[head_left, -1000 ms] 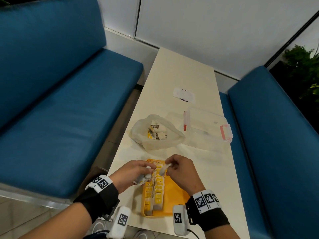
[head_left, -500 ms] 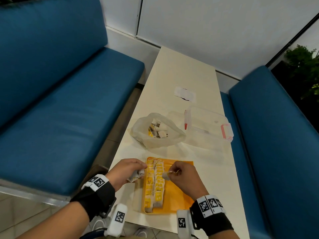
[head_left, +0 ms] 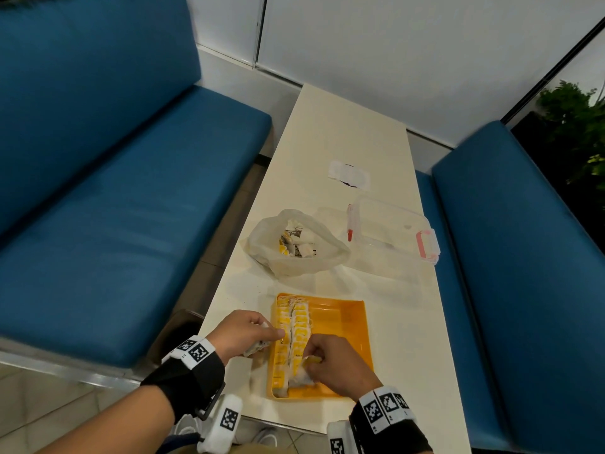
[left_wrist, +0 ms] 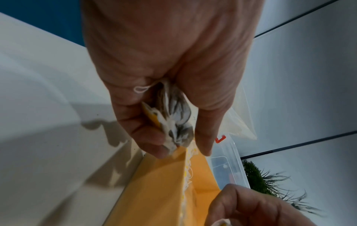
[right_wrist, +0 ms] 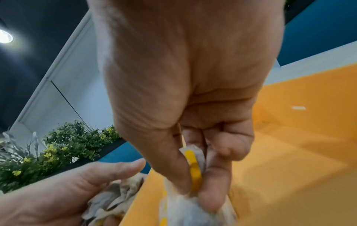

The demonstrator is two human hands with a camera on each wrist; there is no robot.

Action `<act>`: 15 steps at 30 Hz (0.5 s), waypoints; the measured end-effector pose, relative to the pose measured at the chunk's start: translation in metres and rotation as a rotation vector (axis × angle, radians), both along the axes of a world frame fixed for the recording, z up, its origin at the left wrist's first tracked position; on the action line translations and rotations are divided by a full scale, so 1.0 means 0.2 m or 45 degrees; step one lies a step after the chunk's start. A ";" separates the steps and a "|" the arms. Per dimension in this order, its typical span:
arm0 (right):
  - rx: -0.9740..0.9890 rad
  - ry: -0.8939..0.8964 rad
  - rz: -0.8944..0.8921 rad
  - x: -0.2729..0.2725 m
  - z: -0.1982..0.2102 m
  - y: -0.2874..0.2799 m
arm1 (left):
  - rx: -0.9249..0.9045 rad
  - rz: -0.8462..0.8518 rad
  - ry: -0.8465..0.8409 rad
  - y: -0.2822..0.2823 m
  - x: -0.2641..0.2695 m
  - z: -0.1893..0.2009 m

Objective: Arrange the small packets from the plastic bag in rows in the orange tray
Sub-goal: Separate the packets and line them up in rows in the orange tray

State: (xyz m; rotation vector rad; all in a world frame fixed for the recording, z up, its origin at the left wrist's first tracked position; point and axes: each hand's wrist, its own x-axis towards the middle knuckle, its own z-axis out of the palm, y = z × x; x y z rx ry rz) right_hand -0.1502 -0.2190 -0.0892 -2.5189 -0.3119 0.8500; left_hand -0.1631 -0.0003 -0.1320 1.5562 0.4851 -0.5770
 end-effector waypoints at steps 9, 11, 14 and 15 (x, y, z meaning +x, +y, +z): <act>-0.086 0.057 0.026 -0.07 -0.13 0.03 | 0.047 -0.034 0.029 -0.01 -0.02 -0.03; -0.109 0.033 -0.001 -0.07 -0.16 0.03 | 0.041 -0.028 0.029 -0.01 -0.02 -0.04; -0.116 -0.004 -0.056 -0.07 -0.19 0.03 | 0.033 -0.025 0.022 -0.01 -0.01 -0.04; -0.111 -0.009 -0.071 -0.07 -0.20 0.03 | 0.034 -0.028 0.021 -0.01 -0.01 -0.04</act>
